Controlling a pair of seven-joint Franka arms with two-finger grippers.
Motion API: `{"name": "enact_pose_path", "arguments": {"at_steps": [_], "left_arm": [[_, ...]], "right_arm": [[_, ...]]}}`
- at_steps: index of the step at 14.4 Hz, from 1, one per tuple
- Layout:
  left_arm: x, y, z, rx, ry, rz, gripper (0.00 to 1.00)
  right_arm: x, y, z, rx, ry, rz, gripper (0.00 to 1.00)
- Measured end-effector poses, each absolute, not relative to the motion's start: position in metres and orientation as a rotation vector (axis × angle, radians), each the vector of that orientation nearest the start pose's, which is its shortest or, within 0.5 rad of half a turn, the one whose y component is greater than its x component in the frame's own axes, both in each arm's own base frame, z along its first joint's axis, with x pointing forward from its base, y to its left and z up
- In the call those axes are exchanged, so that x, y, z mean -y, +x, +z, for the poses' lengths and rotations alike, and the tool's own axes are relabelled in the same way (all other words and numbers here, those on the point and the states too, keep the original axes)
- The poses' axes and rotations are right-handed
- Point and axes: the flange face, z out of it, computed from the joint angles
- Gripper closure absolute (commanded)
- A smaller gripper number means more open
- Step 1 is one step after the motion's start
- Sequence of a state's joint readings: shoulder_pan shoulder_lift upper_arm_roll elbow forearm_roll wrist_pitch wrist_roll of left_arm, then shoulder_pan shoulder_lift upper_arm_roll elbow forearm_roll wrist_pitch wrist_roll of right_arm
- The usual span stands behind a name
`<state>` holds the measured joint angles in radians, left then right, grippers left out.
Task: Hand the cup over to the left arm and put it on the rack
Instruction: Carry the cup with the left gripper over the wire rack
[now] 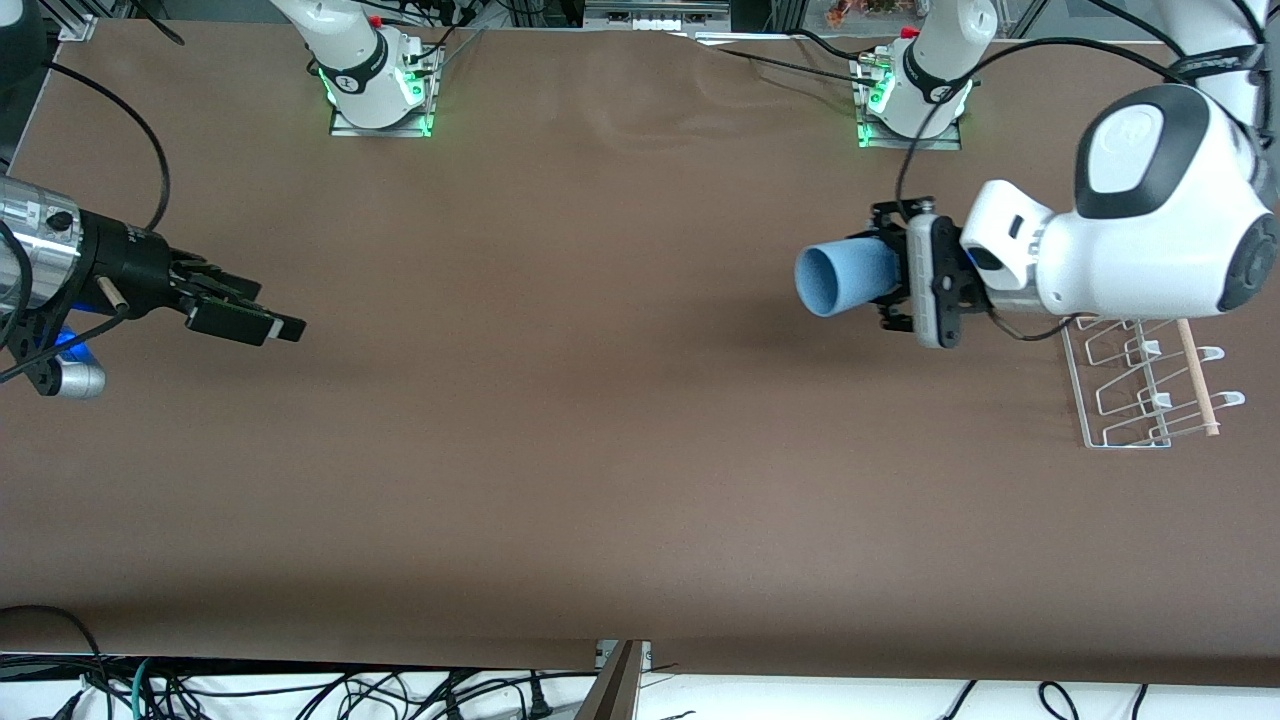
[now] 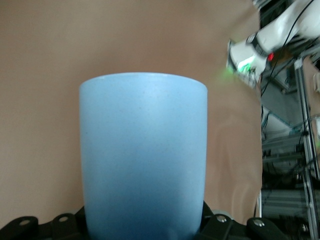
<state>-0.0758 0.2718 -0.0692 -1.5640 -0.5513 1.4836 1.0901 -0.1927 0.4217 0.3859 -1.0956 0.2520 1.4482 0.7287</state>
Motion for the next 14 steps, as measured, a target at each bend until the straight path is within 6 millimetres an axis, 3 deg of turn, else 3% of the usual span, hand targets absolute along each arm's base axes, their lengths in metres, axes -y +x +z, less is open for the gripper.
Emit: {"name": "enact_pose_path", "arguments": {"at_steps": [3,5,9,11,14], "left_arm": [[0.094,0.591,0.469,1.418,2.191,-0.230,1.00],[0.064,0.592,0.464,1.453,2.311,-0.354,1.00],[-0.004,0.597,0.463,1.515,2.620,-0.649,1.00],[-0.025,0.600,0.467,1.581,2.733,-0.814,1.00],[-0.052,0.608,0.461,1.656,2.840,-1.089,1.00]], "right_arm": [[-0.075,0.650,0.583,-0.686,-2.814,0.283,0.01],[-0.076,0.644,0.568,-0.612,-2.878,0.239,0.01],[-0.082,0.593,0.552,-0.521,-2.979,0.107,0.01],[-0.069,0.573,0.553,-0.442,-3.026,0.066,0.01],[-0.039,0.565,0.556,-0.288,-3.056,0.038,0.01]]}}
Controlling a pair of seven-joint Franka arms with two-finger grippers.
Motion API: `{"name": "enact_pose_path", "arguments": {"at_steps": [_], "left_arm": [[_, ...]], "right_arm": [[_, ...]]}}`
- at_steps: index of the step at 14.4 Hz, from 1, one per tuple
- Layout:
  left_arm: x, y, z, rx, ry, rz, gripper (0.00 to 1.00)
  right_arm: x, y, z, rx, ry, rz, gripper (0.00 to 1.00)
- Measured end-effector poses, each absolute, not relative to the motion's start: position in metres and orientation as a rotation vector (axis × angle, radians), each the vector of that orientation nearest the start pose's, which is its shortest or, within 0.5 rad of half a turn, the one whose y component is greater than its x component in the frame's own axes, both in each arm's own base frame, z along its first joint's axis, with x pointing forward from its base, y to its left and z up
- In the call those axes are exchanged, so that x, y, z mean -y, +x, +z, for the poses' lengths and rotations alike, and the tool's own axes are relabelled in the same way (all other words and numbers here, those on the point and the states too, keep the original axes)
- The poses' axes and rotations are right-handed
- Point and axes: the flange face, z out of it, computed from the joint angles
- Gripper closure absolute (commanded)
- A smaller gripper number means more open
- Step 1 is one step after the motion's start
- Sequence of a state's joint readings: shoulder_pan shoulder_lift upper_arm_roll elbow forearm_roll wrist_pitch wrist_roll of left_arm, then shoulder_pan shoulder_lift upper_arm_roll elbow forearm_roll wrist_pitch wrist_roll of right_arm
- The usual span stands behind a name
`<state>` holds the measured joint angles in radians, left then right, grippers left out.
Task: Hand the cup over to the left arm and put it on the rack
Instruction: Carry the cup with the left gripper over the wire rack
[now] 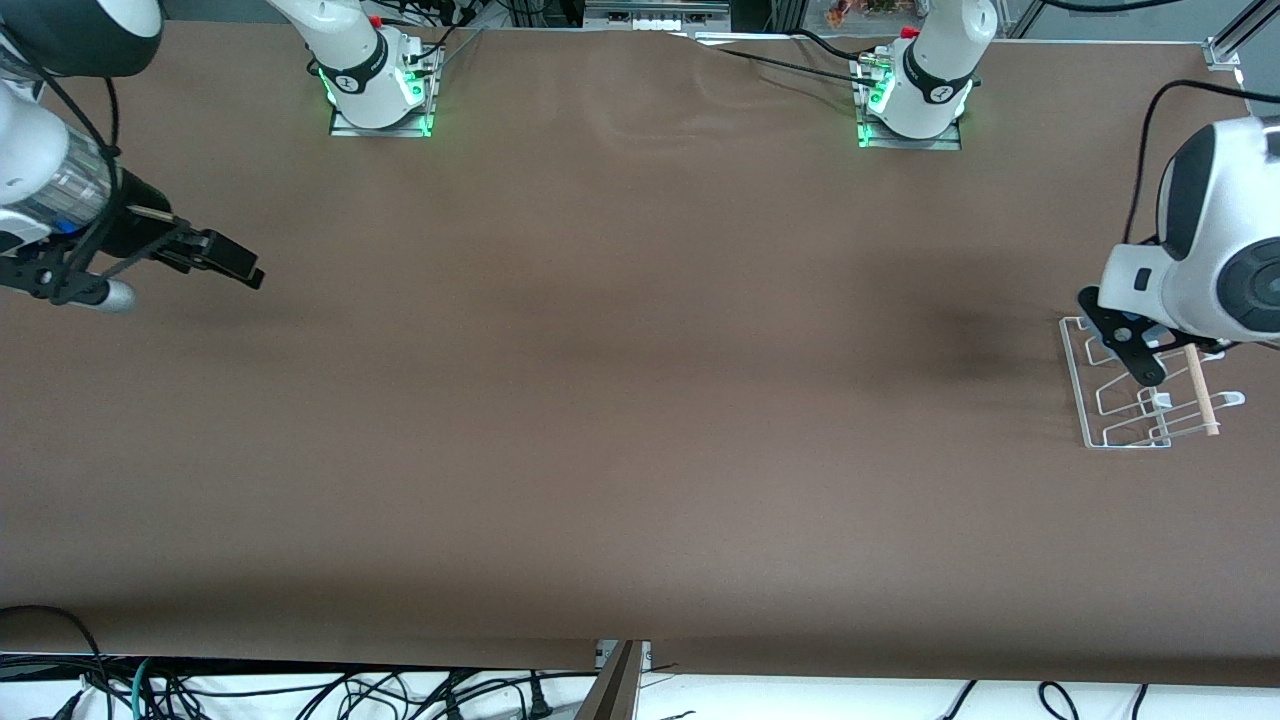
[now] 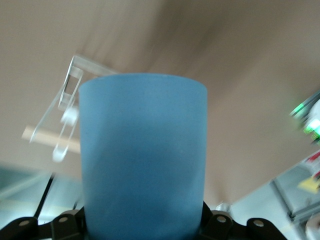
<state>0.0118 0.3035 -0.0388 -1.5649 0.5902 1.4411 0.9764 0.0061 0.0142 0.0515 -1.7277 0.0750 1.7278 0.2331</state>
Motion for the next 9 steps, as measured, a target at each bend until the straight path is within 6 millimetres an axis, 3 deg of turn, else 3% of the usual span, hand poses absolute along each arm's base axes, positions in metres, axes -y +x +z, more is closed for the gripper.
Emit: {"name": "enact_pose_path", "arguments": {"at_steps": [4,9], "left_arm": [[-0.085,0.624,0.438,-1.230,-1.994,1.062,1.00],[-0.078,0.645,0.384,-1.229,-1.705,1.188,1.00]], "right_arm": [[-0.027,0.566,0.556,-0.194,-3.095,0.023,0.01],[-0.026,0.564,0.554,-0.002,-3.121,0.039,0.01]]}}
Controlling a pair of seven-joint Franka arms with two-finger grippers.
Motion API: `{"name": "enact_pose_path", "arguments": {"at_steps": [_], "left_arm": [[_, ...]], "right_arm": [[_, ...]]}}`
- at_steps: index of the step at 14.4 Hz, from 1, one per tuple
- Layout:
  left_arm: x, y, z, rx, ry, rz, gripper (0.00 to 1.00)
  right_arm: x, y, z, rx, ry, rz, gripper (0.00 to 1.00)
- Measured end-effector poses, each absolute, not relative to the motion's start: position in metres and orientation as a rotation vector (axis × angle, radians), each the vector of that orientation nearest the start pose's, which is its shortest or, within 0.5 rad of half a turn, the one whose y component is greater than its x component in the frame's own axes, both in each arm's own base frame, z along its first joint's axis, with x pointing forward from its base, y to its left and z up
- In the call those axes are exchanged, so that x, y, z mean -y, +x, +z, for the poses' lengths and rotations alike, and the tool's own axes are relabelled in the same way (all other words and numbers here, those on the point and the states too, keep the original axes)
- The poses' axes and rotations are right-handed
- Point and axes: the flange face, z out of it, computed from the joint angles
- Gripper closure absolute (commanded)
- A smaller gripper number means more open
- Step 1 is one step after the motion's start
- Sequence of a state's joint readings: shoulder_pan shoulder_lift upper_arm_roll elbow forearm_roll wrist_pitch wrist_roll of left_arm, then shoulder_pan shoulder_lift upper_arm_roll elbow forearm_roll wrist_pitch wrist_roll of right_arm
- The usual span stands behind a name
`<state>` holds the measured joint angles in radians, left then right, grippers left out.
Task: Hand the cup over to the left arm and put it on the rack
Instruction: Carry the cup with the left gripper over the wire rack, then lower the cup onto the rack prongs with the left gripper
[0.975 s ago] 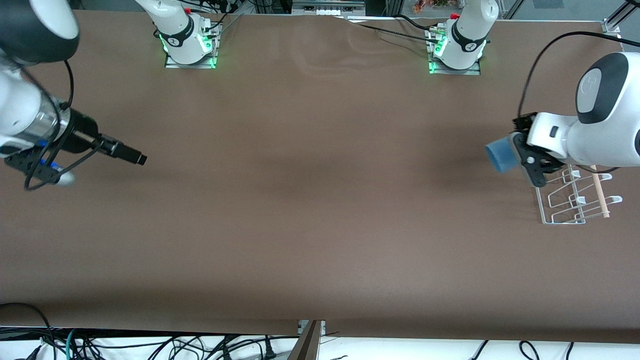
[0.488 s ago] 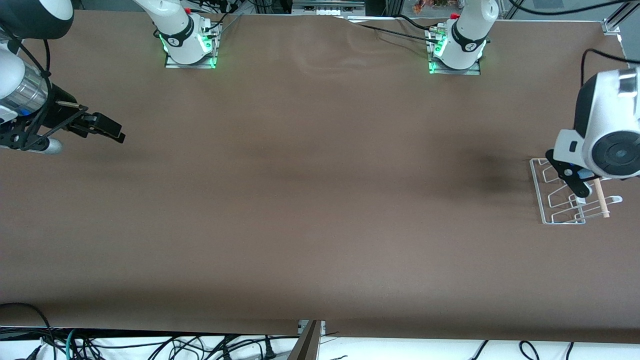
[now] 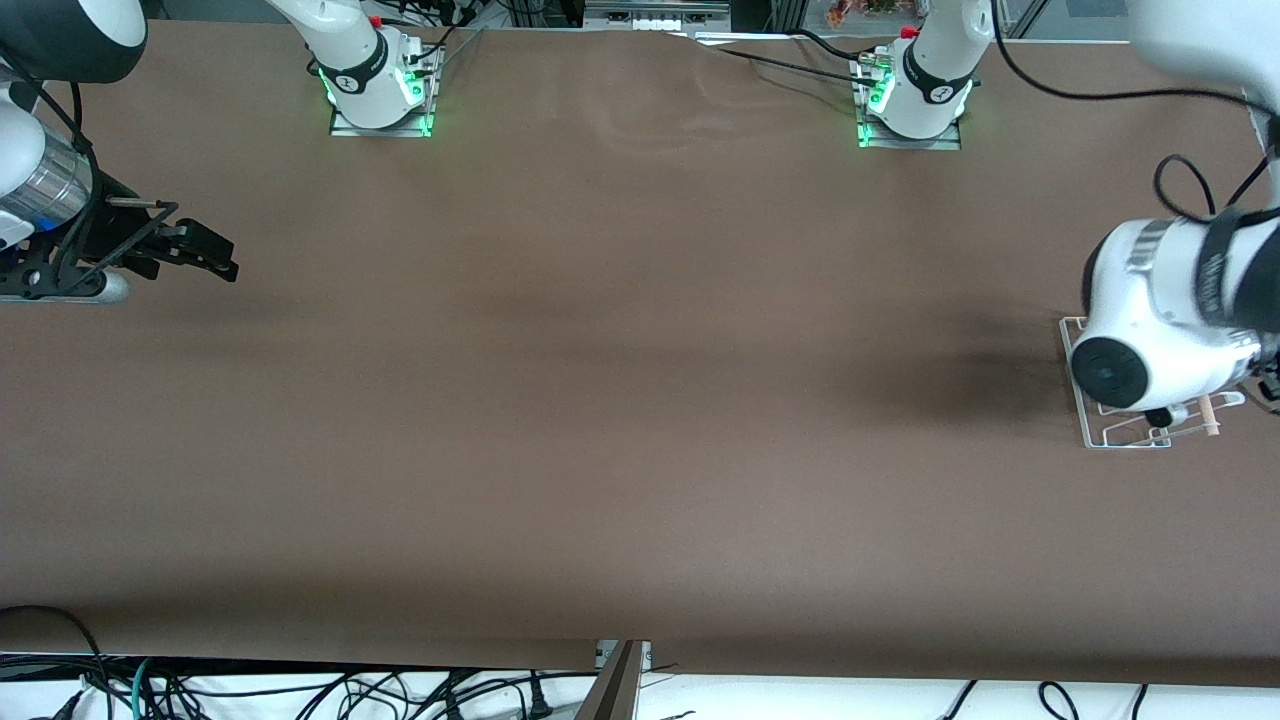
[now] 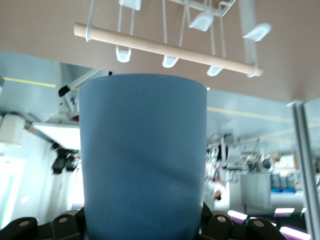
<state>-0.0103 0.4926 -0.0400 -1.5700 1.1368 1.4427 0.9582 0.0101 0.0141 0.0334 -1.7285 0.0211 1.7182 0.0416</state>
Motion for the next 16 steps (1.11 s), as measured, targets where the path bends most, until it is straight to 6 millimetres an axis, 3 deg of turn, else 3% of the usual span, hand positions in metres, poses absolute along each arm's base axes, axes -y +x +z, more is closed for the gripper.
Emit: {"name": "enact_pose_path", "arguments": {"at_steps": [2,7,10,16], "left_arm": [[-0.079,0.651,0.360,-1.258,-1.662,1.196,1.00],[-0.082,0.659,0.327,-1.296,-1.609,1.179,1.00],[-0.091,0.654,0.313,-1.272,-1.623,1.191,1.00],[-0.095,0.652,0.296,-1.252,-1.644,1.155,1.00]], "right_arm": [[-0.026,0.564,0.554,0.021,-3.121,0.040,0.01],[-0.030,0.566,0.565,0.034,-3.121,0.006,0.01],[-0.033,0.567,0.575,0.043,-3.120,-0.021,0.01],[-0.034,0.569,0.570,0.045,-3.120,-0.005,0.01]]}}
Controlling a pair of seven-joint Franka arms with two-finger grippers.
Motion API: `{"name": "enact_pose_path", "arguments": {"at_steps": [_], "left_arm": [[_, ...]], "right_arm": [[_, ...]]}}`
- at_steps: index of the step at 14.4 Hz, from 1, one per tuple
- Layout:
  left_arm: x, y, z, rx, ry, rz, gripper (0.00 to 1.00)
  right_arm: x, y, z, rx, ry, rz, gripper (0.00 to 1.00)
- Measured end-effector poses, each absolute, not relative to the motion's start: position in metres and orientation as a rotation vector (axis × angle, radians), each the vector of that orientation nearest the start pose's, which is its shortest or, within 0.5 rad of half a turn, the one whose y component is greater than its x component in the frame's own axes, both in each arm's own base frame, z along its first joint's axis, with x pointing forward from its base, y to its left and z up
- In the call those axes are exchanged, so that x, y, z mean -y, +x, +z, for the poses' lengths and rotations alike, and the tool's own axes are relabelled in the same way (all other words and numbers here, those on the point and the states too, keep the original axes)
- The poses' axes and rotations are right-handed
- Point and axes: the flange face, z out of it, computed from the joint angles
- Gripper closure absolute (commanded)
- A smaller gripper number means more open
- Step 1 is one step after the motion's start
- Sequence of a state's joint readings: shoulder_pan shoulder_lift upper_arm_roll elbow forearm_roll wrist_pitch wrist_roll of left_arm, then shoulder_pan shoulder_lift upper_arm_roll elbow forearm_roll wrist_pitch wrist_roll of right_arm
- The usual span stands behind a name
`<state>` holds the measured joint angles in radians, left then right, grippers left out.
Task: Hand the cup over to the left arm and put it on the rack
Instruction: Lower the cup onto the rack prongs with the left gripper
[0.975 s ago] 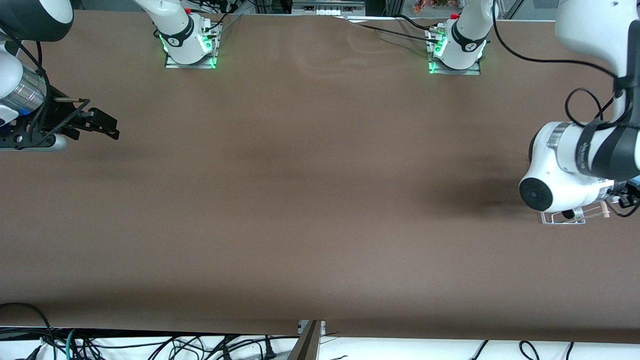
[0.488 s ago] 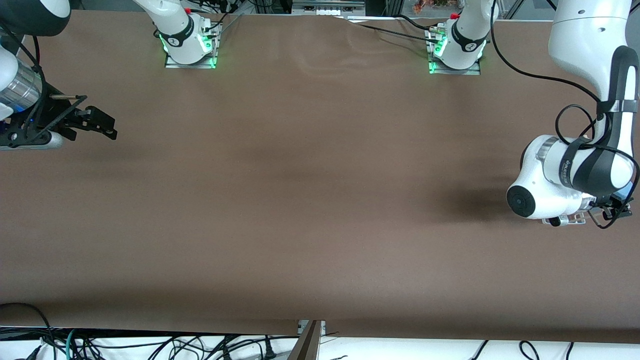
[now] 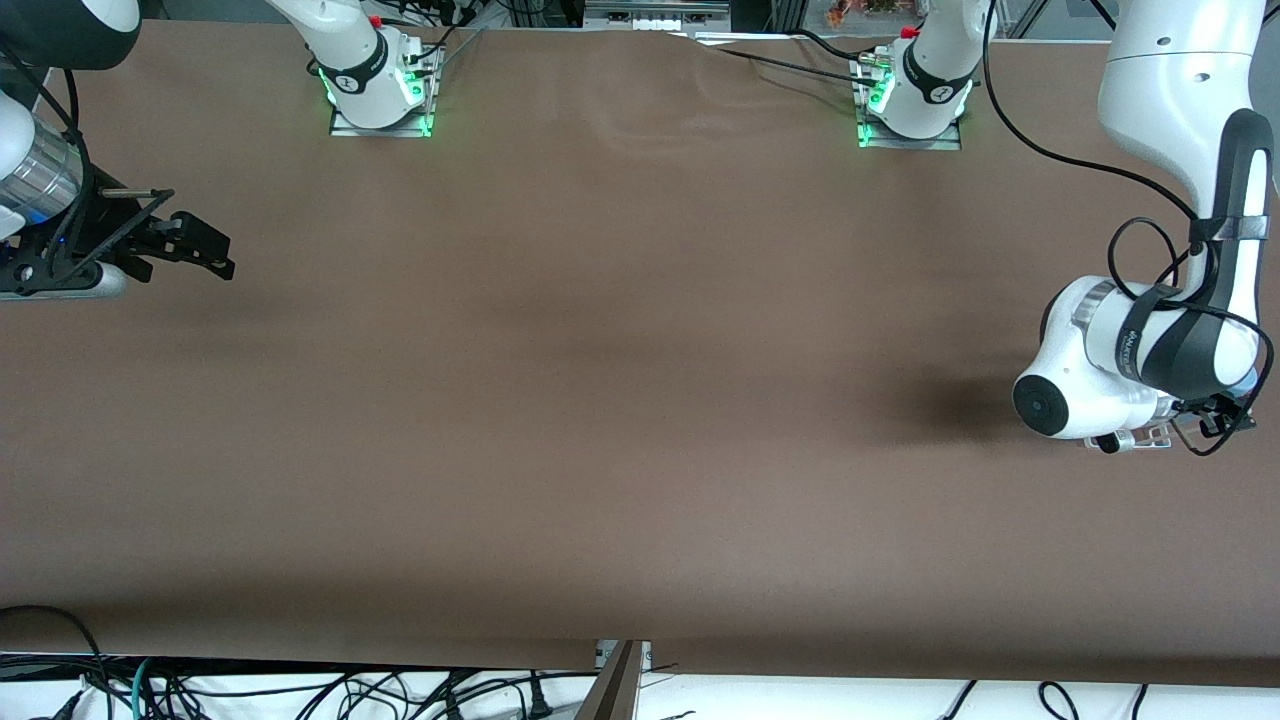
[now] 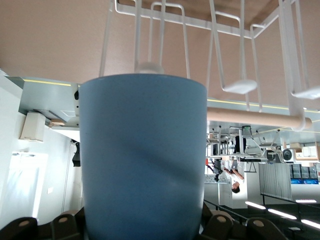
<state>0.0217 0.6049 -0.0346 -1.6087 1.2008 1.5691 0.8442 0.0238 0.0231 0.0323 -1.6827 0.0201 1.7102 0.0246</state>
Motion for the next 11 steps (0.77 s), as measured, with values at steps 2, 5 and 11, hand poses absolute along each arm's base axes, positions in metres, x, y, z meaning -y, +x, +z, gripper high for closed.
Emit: {"name": "enact_pose_path", "arguments": {"at_steps": [2,5,11], "left_arm": [[-0.095,0.652,0.290,-1.248,-1.647,1.153,1.00],[-0.095,0.652,0.280,-1.250,-1.651,1.143,1.00],[-0.100,0.650,0.274,-1.235,-1.661,1.142,0.00]], "right_arm": [[-0.034,0.569,0.571,0.045,-3.120,-0.004,0.01],[-0.035,0.566,0.574,0.050,-3.121,0.031,0.01],[-0.036,0.564,0.581,0.037,-3.121,0.046,0.01]]}}
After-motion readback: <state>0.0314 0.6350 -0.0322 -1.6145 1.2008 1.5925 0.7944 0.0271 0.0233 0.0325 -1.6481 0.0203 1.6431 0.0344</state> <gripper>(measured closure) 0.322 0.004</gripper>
